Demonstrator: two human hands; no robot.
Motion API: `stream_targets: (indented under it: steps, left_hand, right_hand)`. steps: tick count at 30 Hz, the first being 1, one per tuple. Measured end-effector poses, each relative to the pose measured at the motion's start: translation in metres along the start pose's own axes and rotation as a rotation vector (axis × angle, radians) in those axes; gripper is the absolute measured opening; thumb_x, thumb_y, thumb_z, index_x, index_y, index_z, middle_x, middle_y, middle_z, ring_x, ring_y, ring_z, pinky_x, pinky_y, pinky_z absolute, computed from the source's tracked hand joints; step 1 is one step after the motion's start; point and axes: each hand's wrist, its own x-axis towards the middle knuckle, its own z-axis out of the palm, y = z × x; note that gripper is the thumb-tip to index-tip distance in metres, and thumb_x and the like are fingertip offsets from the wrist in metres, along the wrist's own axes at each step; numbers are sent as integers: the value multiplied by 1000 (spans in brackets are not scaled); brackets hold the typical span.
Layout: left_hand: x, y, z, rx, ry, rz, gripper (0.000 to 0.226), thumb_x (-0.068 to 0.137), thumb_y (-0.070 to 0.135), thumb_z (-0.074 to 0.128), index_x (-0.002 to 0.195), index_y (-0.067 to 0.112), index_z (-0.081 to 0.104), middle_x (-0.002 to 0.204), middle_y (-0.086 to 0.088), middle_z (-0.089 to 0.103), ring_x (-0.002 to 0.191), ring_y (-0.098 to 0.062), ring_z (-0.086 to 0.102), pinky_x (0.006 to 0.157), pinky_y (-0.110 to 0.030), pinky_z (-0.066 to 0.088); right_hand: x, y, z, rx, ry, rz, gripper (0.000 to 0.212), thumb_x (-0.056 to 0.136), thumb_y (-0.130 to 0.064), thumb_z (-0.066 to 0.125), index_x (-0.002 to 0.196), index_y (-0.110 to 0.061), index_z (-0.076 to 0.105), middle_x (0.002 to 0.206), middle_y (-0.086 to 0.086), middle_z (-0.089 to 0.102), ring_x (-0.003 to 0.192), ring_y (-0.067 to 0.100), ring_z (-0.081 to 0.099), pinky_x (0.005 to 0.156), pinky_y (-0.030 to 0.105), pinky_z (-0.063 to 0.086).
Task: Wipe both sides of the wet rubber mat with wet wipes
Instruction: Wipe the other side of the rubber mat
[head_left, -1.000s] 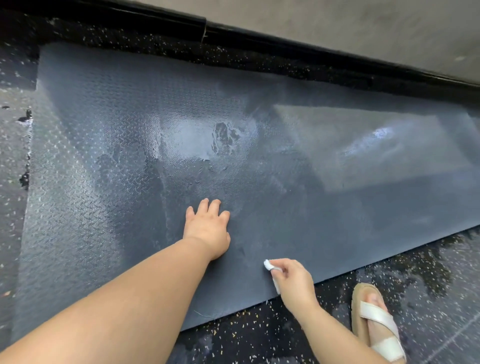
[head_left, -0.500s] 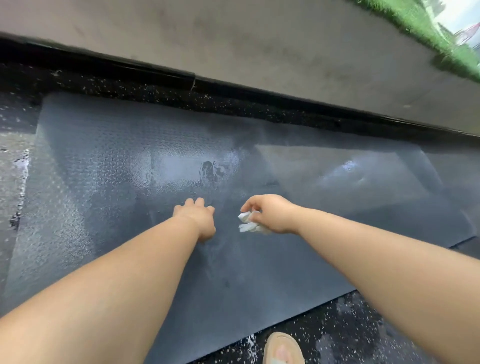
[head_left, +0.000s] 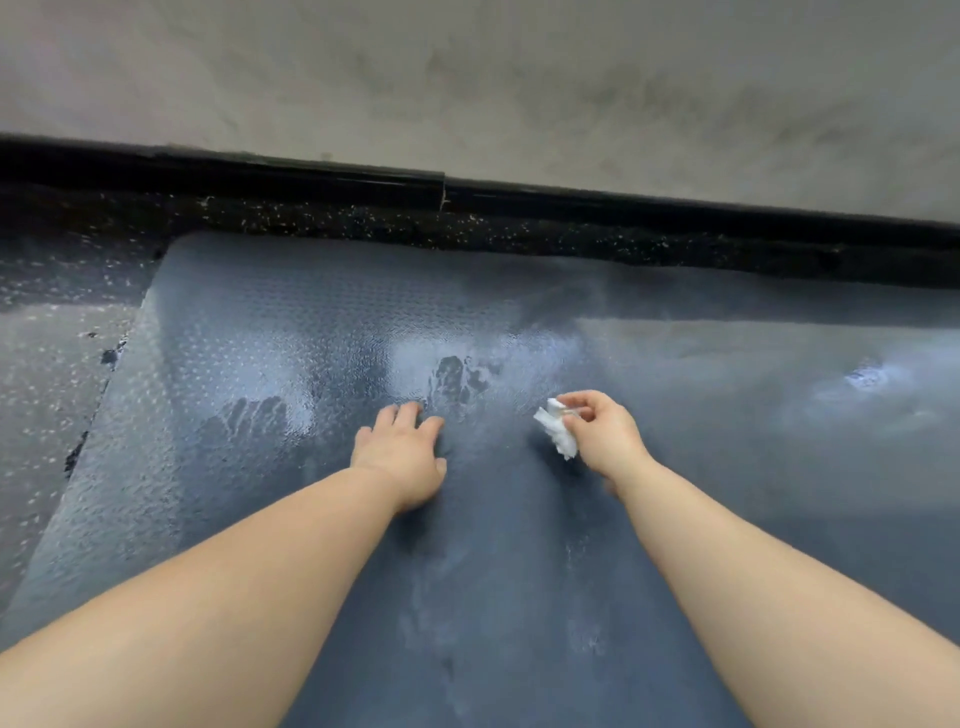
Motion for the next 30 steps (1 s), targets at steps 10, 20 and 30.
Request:
stream_targets:
  steps: [10, 20, 30]
  left_hand:
    - [29, 27, 40, 58, 166, -58, 59, 94, 55, 31, 147, 37, 14, 157, 7, 8, 142, -22, 6, 112, -43, 12]
    - [28, 23, 55, 113, 193, -61, 61, 95, 56, 21, 149, 38, 0, 159, 8, -5, 145, -21, -4, 114, -43, 1]
    - [22, 6, 44, 76, 250, -28, 57, 96, 47, 33, 149, 32, 18, 157, 6, 11, 144, -17, 6, 112, -34, 7]
  right_hand:
    - [27, 47, -4, -338, 199, -261, 13, 89, -19, 59, 91, -27, 69, 96, 1, 46, 94, 26, 48, 80, 31, 39]
    - [57, 51, -23, -327, 374, -193, 20, 91, -15, 58, 106, -11, 70, 105, 15, 61, 99, 32, 56, 91, 31, 39]
    - [-13, 17, 64, -431, -54, -834, 19, 81, -5, 63, 91, -16, 75, 84, 10, 67, 77, 32, 63, 73, 38, 51]
